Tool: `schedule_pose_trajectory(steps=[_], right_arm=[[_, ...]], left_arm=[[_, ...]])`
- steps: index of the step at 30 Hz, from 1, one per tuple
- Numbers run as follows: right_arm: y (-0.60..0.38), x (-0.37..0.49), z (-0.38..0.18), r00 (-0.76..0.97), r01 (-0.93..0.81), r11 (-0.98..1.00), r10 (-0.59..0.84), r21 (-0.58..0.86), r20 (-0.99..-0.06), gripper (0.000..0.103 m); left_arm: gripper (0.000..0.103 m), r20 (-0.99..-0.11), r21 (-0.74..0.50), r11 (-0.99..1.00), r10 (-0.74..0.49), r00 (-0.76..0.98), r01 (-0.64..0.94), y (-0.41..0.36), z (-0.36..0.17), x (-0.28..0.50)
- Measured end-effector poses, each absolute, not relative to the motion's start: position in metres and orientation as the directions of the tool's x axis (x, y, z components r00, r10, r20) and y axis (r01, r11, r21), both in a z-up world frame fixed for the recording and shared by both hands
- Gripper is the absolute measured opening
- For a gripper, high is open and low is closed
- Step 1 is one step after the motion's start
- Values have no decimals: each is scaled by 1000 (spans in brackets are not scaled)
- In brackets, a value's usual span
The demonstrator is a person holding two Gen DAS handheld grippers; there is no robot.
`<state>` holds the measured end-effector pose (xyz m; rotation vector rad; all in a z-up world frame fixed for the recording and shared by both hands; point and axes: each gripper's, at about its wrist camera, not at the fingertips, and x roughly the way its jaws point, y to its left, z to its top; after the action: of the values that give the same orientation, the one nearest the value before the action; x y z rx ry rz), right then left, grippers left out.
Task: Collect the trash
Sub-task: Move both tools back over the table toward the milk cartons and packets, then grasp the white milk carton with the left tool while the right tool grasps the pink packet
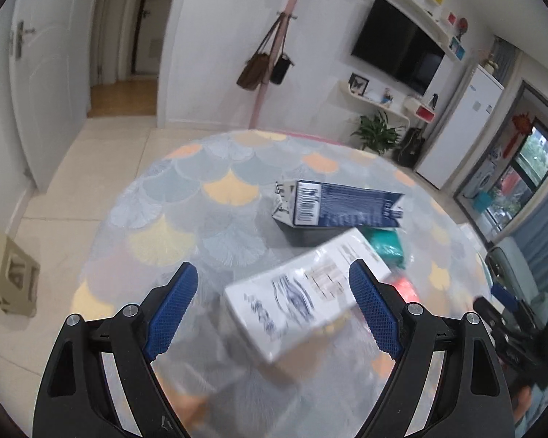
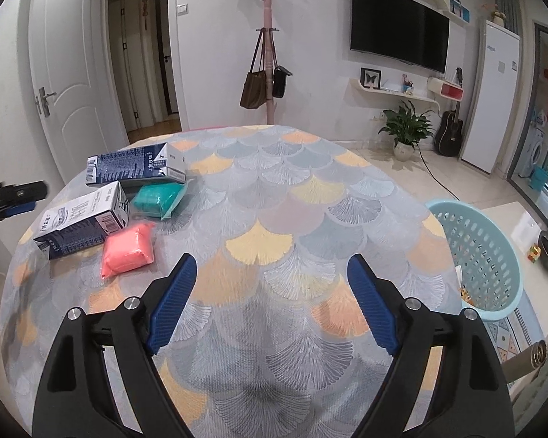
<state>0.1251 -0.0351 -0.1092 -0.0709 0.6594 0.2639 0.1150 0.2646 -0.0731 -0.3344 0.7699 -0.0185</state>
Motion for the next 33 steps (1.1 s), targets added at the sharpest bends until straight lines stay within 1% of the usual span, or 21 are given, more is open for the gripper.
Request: schedule_pose_trajectory(steps=[4,7,9,11,12,14,18,20,23,24,28,29,31,33], right_arm=[[-39,128,-111,741,-270,962,238,45,-628,80],[-39,131,-112,727,-274,960,246,58,-641,80],[-37,133,-113,722,-276,960,243,52,-648,80],[-34,135,-114,719,-282,958,240,42,-652,80],[-33,135,-114,717,-286,957,242,39,-653,80],[-31,134,-114,716,-296,955,244,32,-654,80],[-25,130,-113,707,-329,944,264,25,-656,80],[-20,130,-112,682,-354,933,303,62,-666,80],[-12,132,-109,630,-386,912,372,140,-681,80],[-8,131,-107,625,-393,907,382,148,-681,80],[12,133,-104,593,-409,898,399,165,-699,80],[20,136,-107,567,-411,895,402,176,-719,80],[30,140,-113,519,-427,877,437,220,-735,70],[43,145,-118,469,-435,858,473,271,-746,69]], left_arm=[[79,-722,-375,926,-257,642,-52,267,-92,133],[78,-740,-385,923,-305,599,-5,258,-95,124],[79,-754,-414,908,-379,537,59,246,-96,110],[79,-767,-421,901,-415,490,105,235,-96,103],[80,-773,-396,911,-400,493,117,229,-94,100],[81,-785,-340,933,-351,511,118,219,-91,100],[81,-801,-268,961,-265,537,75,207,-90,116],[78,-816,-246,967,-242,524,62,201,-93,123],[67,-834,-205,977,-205,513,56,194,-95,127],[59,-835,-201,978,-201,513,56,195,-94,126],[52,-815,-199,979,-189,547,41,201,-89,115],[51,-800,-221,975,-199,566,30,208,-86,107],[51,-779,-271,963,-223,586,7,218,-82,94],[51,-762,-287,958,-216,610,-19,229,-79,80]])
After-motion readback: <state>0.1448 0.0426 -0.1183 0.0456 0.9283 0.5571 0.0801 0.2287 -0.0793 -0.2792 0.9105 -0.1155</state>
